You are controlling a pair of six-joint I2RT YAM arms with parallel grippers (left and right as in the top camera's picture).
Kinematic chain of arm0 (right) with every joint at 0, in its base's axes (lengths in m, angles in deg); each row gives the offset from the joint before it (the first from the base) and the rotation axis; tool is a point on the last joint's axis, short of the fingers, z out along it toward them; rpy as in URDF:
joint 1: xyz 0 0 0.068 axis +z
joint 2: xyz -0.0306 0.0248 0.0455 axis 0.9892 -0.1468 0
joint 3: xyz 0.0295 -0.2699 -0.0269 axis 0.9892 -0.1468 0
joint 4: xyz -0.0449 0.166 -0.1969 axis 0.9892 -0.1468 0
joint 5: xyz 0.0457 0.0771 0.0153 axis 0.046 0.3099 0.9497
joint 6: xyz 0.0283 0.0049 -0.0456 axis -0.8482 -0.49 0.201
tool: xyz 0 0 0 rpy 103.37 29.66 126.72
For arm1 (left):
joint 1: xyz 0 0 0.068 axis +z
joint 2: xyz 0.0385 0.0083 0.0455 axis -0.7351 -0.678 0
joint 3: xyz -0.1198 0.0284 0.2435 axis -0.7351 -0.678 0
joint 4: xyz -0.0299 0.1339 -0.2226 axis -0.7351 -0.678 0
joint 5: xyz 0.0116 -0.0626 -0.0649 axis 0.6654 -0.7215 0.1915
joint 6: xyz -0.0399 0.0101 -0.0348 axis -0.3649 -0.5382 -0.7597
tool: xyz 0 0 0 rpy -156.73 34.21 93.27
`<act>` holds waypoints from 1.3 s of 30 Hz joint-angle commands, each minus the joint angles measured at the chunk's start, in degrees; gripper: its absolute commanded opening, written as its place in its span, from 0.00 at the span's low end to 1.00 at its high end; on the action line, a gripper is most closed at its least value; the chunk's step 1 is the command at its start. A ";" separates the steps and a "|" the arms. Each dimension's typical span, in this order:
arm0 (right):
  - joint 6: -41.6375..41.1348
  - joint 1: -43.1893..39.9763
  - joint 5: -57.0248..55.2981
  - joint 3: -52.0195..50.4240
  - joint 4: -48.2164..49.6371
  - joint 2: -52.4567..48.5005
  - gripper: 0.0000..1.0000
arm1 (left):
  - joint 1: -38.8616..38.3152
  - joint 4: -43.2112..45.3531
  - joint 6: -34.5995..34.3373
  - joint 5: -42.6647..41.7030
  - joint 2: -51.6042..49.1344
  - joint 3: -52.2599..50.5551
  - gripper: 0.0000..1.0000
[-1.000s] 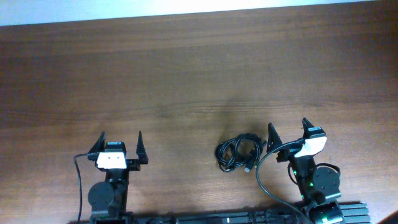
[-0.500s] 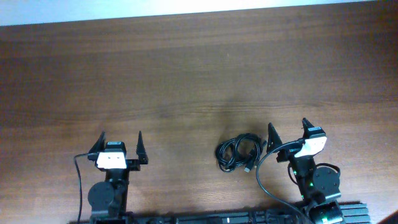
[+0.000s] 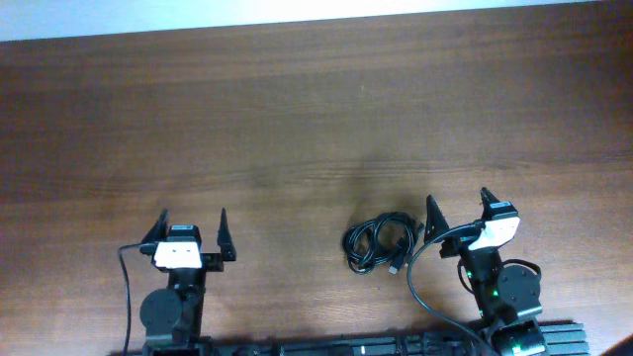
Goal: Untangle cables
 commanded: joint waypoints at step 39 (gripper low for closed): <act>-2.93 0.17 1.90 22.18 -19.54 -13.03 0.99 | -14.62 -34.49 12.57 -23.96 -56.54 50.36 0.99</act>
